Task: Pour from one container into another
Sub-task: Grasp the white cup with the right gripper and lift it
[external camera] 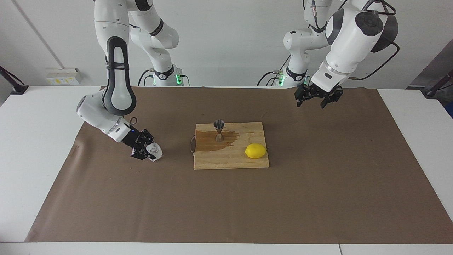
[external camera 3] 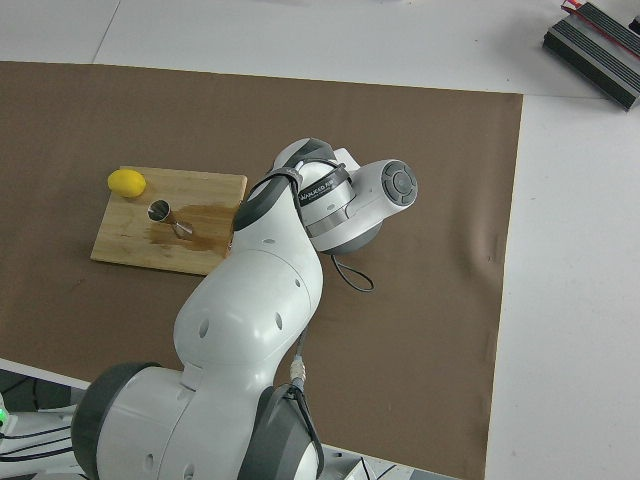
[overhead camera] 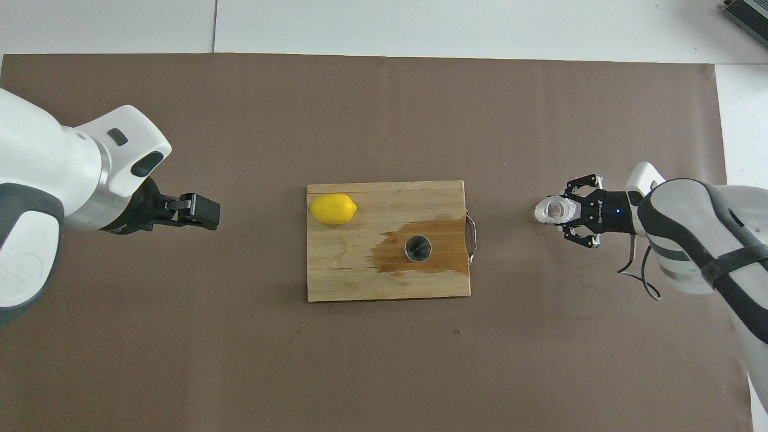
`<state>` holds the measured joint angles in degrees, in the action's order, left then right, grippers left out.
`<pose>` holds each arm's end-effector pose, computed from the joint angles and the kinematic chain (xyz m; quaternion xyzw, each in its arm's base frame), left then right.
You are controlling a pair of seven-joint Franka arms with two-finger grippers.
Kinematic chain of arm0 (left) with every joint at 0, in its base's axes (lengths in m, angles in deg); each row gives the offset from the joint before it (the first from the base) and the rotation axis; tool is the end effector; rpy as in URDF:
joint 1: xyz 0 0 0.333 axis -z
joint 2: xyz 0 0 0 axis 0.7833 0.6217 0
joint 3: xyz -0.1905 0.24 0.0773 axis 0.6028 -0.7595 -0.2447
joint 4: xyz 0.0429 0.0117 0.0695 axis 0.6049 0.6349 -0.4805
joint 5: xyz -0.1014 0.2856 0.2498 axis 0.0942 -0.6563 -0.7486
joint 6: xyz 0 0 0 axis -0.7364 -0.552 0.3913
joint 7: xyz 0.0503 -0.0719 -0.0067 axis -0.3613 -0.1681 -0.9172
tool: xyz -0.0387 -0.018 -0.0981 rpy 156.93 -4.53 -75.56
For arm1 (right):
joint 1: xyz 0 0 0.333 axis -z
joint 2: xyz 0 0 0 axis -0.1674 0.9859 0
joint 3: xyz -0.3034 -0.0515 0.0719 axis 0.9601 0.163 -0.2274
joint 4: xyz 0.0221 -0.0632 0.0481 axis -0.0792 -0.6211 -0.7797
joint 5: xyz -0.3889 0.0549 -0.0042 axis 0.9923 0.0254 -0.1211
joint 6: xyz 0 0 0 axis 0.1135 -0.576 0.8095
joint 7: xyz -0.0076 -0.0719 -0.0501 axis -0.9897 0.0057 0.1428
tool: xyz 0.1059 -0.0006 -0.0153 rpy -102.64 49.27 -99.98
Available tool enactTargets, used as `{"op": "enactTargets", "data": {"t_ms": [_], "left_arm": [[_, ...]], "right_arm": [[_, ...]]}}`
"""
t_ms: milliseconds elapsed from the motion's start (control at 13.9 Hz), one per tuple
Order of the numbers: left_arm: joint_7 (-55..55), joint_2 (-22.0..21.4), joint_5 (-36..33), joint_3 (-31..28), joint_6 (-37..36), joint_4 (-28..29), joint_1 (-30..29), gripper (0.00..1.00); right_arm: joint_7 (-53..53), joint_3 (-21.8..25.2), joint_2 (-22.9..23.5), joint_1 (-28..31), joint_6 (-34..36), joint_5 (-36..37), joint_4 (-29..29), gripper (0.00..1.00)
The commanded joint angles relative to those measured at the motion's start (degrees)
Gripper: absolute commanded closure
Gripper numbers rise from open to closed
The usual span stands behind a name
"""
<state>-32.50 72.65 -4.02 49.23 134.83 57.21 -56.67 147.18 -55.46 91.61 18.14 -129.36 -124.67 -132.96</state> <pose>0.5201 -0.1495 0.5809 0.9983 -0.0317 -0.0271 0.0403 0.5610 -0.0444 0.2799 -0.6774 -0.6644 -0.2744 0.1559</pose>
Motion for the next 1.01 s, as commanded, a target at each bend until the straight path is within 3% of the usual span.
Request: {"op": "enactTargets", "data": {"t_ms": [0,216,505,793,938], "left_arm": [[1.08,-0.86,-0.99,-0.19,-3.49,-3.10,-1.05,0.00],[0.99,-0.59,-1.08,-0.10,-7.96,-8.20,-1.22,0.00],[4.31,-0.68,-1.61,-2.55,-9.64,-9.97,-1.93,0.00],[4.86,-0.68,-3.89,-14.56,-10.08,-10.23,7.97,0.00],[4.94,-0.59,-3.89,-15.66,-10.52,-10.32,8.89,0.00]], "right_arm": [[-2.16,-0.37,-3.58,-2.16,-1.09,-1.92,-0.68,1.00],[-12.95,-0.20,-6.74,-8.13,-2.83,0.62,-0.68,1.00],[-33.23,-0.20,-9.29,-15.52,-6.44,13.42,-0.06,1.00],[-52.32,-0.20,-12.55,-21.59,-6.45,28.80,0.20,1.00],[-61.72,-0.28,-13.78,-24.31,-6.28,36.54,0.29,1.00]]}}
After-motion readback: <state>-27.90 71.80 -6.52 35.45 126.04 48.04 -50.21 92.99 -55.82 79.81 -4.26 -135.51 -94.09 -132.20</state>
